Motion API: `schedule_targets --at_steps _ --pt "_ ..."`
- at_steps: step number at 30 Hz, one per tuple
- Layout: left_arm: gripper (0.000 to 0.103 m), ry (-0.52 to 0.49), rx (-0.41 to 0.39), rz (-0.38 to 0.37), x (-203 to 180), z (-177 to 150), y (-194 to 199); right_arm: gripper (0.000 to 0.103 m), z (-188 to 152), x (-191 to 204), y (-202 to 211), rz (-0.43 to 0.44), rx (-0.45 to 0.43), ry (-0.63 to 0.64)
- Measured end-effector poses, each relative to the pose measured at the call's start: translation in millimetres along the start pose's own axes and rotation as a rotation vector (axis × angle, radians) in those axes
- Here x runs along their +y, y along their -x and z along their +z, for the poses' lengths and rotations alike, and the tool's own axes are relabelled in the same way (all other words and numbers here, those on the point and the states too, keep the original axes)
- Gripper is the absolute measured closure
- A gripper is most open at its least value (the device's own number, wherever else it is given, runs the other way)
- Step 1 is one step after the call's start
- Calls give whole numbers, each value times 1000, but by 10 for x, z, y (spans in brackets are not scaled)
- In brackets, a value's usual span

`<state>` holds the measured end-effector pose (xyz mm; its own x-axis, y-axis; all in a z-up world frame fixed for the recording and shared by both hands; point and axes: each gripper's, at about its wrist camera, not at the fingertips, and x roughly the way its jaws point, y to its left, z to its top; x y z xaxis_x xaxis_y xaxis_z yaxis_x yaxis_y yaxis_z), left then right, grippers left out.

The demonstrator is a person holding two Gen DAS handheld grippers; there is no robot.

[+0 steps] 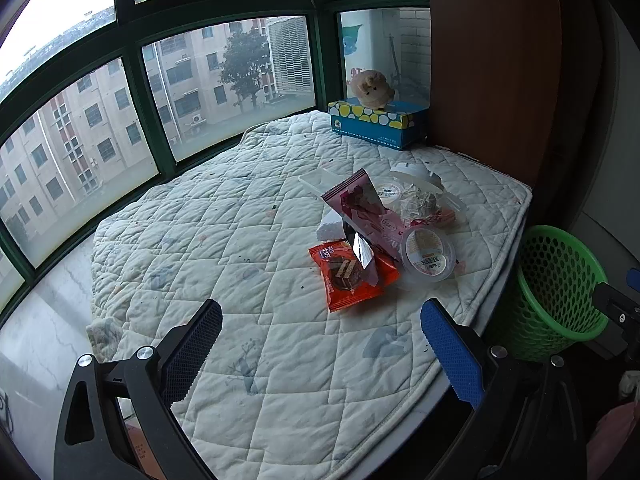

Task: Collect trash

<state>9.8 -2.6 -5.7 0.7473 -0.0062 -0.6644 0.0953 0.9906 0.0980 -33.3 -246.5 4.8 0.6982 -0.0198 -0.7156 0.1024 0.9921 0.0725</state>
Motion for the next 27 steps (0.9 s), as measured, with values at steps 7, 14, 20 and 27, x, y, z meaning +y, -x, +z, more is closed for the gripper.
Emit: schedule_targets --at_steps 7,14,20,27 --pt "7 0 2 1 24 13 -42 4 34 8 -31 4 1 1" --pt "7 -4 5 4 39 5 -78 4 76 34 -69 7 3 10" --pt "7 6 20 11 129 124 -181 4 137 54 -112 16 6 25" --pt "7 17 29 13 243 236 -286 4 242 86 -212 23 9 41"
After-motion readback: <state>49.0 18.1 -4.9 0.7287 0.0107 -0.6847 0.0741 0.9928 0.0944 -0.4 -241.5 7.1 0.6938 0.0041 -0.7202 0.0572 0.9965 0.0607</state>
